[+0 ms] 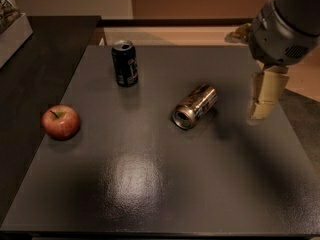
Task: Place orange can upright
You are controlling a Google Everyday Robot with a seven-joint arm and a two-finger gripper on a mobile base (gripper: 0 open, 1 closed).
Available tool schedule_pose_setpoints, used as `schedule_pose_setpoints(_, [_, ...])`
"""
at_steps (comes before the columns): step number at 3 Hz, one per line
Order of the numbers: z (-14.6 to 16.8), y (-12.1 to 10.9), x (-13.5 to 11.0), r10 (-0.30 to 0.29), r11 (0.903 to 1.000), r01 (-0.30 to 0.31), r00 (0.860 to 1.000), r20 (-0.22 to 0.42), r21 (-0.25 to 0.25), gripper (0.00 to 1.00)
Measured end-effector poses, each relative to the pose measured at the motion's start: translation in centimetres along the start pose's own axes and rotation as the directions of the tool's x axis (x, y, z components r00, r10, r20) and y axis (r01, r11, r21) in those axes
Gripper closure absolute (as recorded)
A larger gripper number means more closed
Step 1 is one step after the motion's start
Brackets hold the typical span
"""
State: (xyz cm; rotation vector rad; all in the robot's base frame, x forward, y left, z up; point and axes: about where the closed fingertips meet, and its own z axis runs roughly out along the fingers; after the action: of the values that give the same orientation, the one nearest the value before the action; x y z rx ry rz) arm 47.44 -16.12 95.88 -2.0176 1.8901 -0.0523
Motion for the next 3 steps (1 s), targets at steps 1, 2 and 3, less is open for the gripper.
schedule_pose_setpoints(1, [2.1,-1.5,-1.9,-0.147,0.9891,0.147,0.989,0.005,0.003,0.00])
schedule_pose_setpoints(2, [4.6,-2.1,-3.4,-0.266,0.9635,0.266,0.964,0.018,-0.029,0.00])
schedule_pose_setpoints(3, [7.1,-2.1,-4.9,-0.396,0.9141,0.398,0.918,0.030,-0.080,0.00])
